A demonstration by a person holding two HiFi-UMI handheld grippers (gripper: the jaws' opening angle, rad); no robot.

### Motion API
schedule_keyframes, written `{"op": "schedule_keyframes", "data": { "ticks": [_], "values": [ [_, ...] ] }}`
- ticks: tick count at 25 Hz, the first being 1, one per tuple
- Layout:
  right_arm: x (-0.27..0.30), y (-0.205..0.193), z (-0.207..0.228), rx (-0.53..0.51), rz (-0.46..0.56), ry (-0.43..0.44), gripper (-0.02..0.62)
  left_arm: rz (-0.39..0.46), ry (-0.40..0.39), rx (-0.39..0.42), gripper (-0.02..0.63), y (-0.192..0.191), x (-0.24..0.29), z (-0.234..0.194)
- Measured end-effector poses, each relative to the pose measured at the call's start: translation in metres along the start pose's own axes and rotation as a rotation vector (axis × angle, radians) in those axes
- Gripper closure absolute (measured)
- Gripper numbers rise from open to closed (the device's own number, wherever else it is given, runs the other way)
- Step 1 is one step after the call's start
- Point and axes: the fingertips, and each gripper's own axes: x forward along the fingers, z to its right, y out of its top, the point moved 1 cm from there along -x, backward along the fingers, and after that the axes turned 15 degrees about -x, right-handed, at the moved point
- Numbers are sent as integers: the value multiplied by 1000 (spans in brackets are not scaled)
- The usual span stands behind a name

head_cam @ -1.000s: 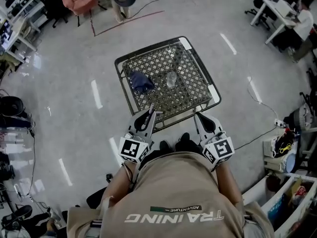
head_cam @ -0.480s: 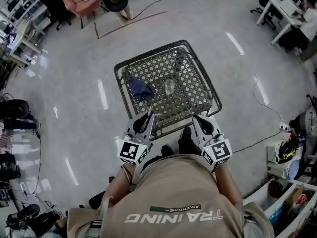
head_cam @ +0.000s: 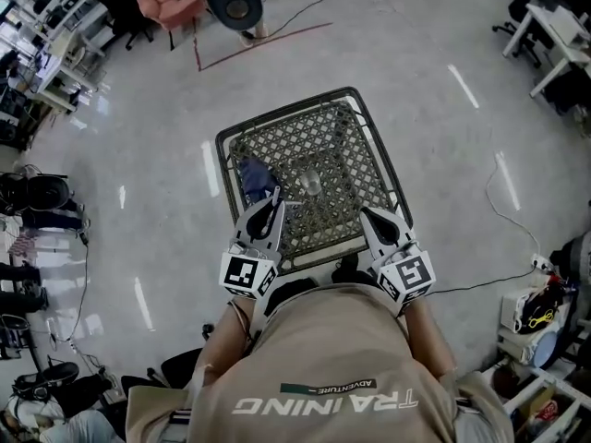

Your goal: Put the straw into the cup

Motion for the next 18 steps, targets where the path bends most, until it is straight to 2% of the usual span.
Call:
{"op": "schedule_keyframes", "data": {
  "ticks": [6,12,18],
  "values": [
    [6,-8,24,8,-6,68,578,10,58,-3,565,4,29,1],
    [12,-16,32,28,-15,98,578,11,62,-3,565,4,47,2],
    [22,-13,30,11,-33,110,578,-16,62,-2,565,-2,65,-16]
  ]
}}
